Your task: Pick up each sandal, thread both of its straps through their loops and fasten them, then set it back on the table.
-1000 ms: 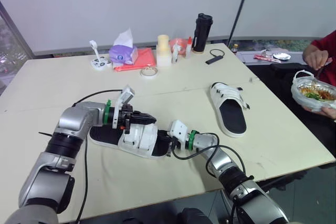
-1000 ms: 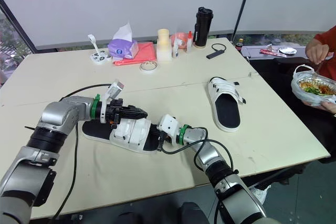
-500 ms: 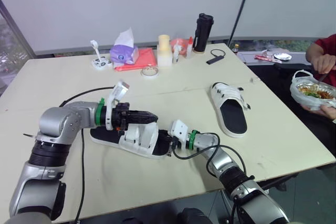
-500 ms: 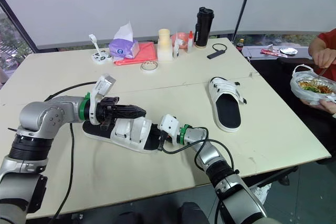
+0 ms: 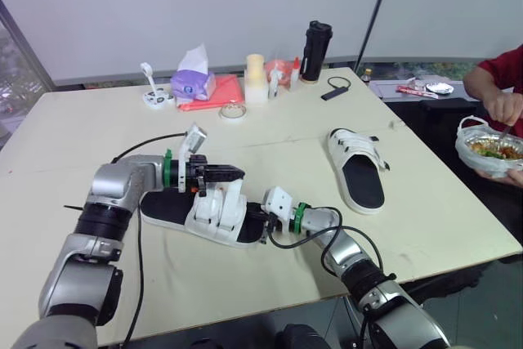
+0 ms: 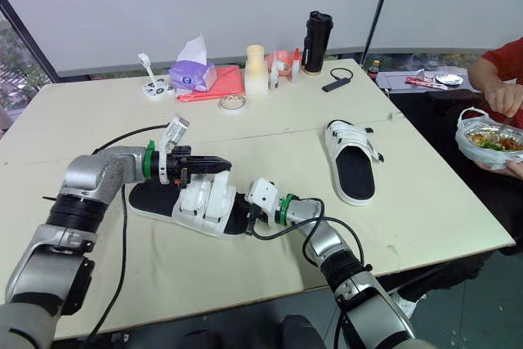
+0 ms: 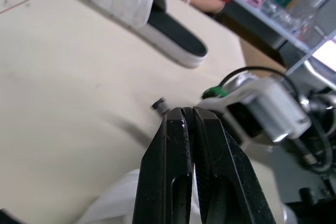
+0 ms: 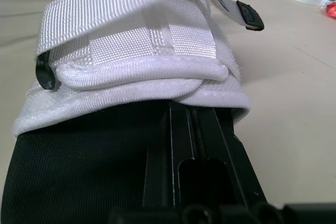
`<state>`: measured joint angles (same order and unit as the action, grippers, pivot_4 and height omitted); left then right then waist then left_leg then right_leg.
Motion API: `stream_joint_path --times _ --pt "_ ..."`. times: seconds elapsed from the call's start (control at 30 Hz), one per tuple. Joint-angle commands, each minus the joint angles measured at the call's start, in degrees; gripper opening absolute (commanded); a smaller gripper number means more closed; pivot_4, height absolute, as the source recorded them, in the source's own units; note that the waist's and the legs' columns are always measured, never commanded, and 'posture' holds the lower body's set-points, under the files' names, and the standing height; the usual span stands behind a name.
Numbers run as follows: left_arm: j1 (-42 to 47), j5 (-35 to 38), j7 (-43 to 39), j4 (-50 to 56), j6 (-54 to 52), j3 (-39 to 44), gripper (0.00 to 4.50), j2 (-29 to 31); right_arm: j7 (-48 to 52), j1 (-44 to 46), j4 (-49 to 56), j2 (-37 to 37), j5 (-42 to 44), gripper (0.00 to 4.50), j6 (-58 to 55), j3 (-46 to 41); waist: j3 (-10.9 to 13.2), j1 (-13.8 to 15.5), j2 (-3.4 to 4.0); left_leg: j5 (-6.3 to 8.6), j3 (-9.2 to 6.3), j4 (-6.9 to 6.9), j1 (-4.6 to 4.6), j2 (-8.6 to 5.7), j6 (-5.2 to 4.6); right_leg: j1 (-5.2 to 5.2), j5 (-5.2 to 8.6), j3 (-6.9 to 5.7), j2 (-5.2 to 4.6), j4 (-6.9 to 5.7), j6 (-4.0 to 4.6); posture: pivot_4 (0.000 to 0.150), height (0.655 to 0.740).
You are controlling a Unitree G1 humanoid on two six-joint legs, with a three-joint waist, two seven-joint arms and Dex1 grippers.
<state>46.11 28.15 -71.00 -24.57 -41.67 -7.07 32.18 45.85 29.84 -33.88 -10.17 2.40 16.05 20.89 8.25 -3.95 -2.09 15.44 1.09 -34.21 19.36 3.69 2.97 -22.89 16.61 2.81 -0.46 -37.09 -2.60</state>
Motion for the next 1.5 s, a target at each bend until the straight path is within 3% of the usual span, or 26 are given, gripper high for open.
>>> stream_joint_path --times 0.03,0.27,0.37,0.63,0.73,0.97,1.17,1.27,1.37,1.5 --pt "3.5 -3.8 -1.0 -4.7 6.4 -0.4 0.02 -0.9 -0.4 -5.5 -8.1 -1.9 -6.1 0.00 -5.7 3.3 0.0 0.0 0.00 0.00 0.00 0.00 0.00 0.00 0.00 0.00 0.00 0.00 0.00 0.00 -0.01 0.150 0.7394" --pt "6.6 -12.9 0.7 -17.7 18.1 -3.0 0.02 -3.4 -0.9 -5.8 -7.7 -1.8 -6.0 0.00 -5.8 3.3 0.0 0.0 -0.02 0.00 -0.01 -0.02 0.00 -0.01 0.00 0.09 -0.01 -0.02 -0.01 0.00 -0.05 0.150 0.7394" --pt "6.5 -19.0 0.6 -20.8 24.7 -7.2 0.02 -3.9 -1.0 -5.7 -7.8 -1.7 -5.9 0.00 -5.8 3.3 -0.1 0.1 0.00 0.00 0.00 -0.02 -0.01 -0.03 0.00 0.24 0.06 -0.02 -0.04 0.00 -0.16 0.150 0.7394" --pt "7.4 -25.3 -0.2 -25.7 33.7 -10.4 0.02 -4.9 -1.5 -5.6 -8.1 -1.4 -6.0 0.00 -5.8 3.0 -0.7 0.1 0.35 0.00 0.00 -0.02 -0.03 -0.05 0.00 0.38 0.09 -0.02 -0.06 0.02 -0.17 0.150 0.7394" --pt "7.6 -27.5 -0.8 -26.2 36.1 -11.7 0.94 -4.6 -1.7 -5.6 -8.2 -1.3 -6.0 0.00 -5.9 2.9 -0.8 0.1 0.37 0.00 0.00 -0.02 -0.03 -0.05 -0.01 0.38 0.10 -0.02 -0.05 0.02 -0.17 0.150 0.7394" --pt "7.8 -29.6 1.7 -25.0 40.1 -9.5 4.42 -3.8 -1.7 -6.0 -7.6 -1.2 -6.0 0.00 -6.1 2.6 -0.8 0.0 0.35 0.06 0.04 0.03 0.03 -0.04 -0.10 0.32 0.15 0.01 -0.04 0.02 -0.27 0.150 0.7394" --pt "11.2 -19.8 4.0 -20.7 30.5 1.8 4.42 -4.4 -1.6 -6.3 -7.3 -1.4 -5.9 0.00 -6.3 2.5 -0.7 0.0 0.25 0.07 0.03 0.02 0.02 -0.03 -0.14 0.15 0.10 0.00 -0.03 0.00 -0.43 0.150 0.7394" --pt "10.8 -10.5 2.3 -11.6 15.8 9.3 4.42 -1.7 -1.6 -6.4 -7.2 -1.6 -5.9 0.00 -6.1 2.4 -0.6 -0.2 0.15 0.08 0.02 0.01 0.02 -0.03 -0.14 0.09 0.07 -0.02 -0.02 0.00 -0.49 0.150 0.7394" --pt "4.4 -5.0 2.3 -0.9 4.0 13.1 4.42 2.7 -2.1 -6.6 -5.4 -2.0 -5.0 0.00 -5.6 1.1 -0.6 -0.3 0.38 0.08 0.04 0.05 0.03 -0.01 -0.14 0.10 0.06 -0.01 -0.01 -0.01 -0.52 0.150 0.7394" --pt "-5.4 -1.5 5.0 8.8 -3.9 16.9 4.42 7.8 -3.1 -7.9 1.9 -3.0 -2.7 0.00 -7.4 -1.8 -0.3 0.0 0.88 0.08 0.05 0.10 -0.04 -0.02 -0.13 0.15 0.15 0.01 -0.09 0.00 -0.67 0.150 0.7394"
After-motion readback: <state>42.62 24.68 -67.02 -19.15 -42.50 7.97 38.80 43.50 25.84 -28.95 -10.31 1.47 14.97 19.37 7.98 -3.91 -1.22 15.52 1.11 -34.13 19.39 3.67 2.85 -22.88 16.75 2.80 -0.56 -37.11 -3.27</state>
